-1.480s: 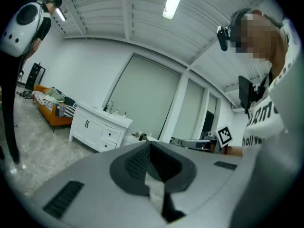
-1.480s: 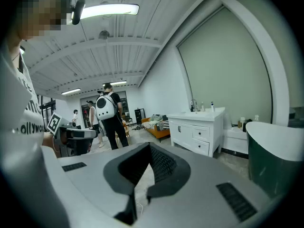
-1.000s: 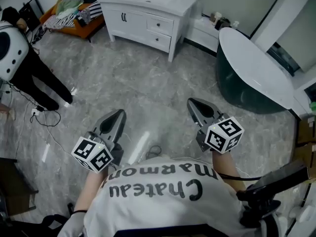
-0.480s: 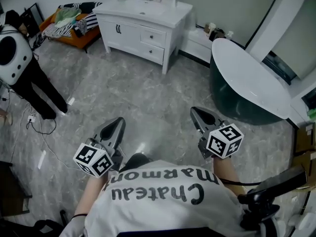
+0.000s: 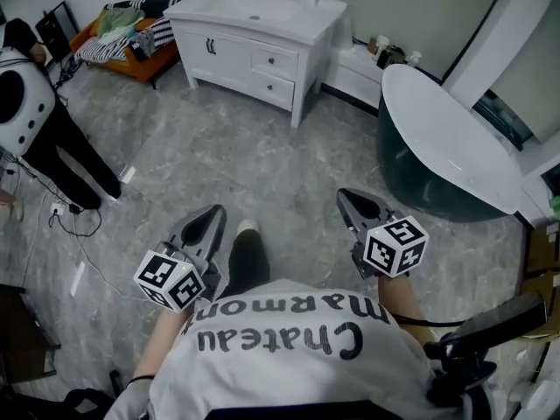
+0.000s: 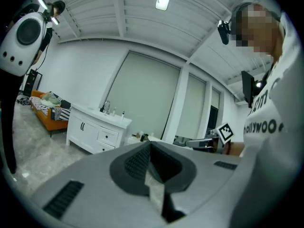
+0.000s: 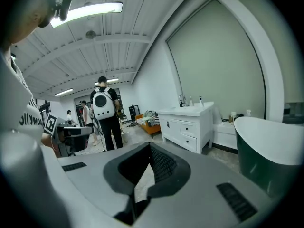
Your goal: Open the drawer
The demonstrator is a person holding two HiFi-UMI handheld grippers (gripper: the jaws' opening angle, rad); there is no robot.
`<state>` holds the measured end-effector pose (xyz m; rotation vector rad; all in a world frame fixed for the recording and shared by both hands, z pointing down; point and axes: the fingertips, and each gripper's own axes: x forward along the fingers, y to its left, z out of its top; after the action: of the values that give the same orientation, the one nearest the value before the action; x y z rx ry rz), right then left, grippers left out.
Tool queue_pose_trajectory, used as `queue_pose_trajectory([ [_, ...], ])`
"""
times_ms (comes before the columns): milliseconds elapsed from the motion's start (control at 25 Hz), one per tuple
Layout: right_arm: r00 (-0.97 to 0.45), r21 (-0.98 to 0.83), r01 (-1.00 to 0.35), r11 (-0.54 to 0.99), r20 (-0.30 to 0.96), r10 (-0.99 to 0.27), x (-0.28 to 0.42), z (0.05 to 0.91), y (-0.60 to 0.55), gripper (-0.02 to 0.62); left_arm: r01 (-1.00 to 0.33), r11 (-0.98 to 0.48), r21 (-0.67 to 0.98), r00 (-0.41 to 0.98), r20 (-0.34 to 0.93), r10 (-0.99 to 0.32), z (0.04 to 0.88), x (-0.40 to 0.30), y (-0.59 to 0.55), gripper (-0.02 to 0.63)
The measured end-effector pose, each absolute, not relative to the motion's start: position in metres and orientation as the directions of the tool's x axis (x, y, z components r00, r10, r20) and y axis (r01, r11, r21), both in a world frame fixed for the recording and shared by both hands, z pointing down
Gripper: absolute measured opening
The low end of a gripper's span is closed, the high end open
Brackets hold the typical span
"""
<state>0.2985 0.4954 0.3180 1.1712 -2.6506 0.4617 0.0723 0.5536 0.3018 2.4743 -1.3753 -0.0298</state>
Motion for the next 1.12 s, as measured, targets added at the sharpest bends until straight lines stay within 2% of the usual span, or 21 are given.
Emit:
queue_pose_trajectory([
  [280, -0.621, -0.151, -0.773, 0.616, 0.375, -0.688, 0.295, 0.321, 0.452, 0.006, -0.800, -0.469, 0.373, 0.547, 0.134, -0.826, 0.319, 0.049, 0.485, 0.008],
  [480, -0.611, -0.196, -0.787, 0.585, 0.373, -0.698, 0.281, 0.315, 0.397, 0.006, -0.774, -0.527, 0.352, 0.597, 0.128, -0.792, 0.305, 0.047, 0.410, 0.008],
  [600, -0.602, -0.161, -0.789, 0.592, 0.390, -0.697, 0.267, 0.313, 0.366, 0.006, -0.765, -0.549, 0.337, 0.614, 0.126, -0.779, 0.297, 0.038, 0.371, 0.008],
  [840, -0.594, -0.179, -0.800, 0.573, 0.379, -0.710, 0.243, 0.308, 0.300, 0.006, -0.819, -0.478, 0.317, 0.532, 0.108, -0.840, 0.287, -0.008, 0.298, 0.008],
  [1000, -0.592, -0.204, -0.804, 0.559, 0.373, -0.715, 0.225, 0.315, 0.255, 0.006, -0.788, -0.502, 0.357, 0.566, 0.097, -0.819, 0.281, -0.027, 0.256, 0.008],
  [1120, -0.610, -0.254, -0.792, 0.555, 0.358, -0.707, 0.206, 0.317, 0.227, 0.006, -0.781, -0.534, 0.325, 0.590, 0.102, -0.801, 0.278, -0.034, 0.230, 0.008],
])
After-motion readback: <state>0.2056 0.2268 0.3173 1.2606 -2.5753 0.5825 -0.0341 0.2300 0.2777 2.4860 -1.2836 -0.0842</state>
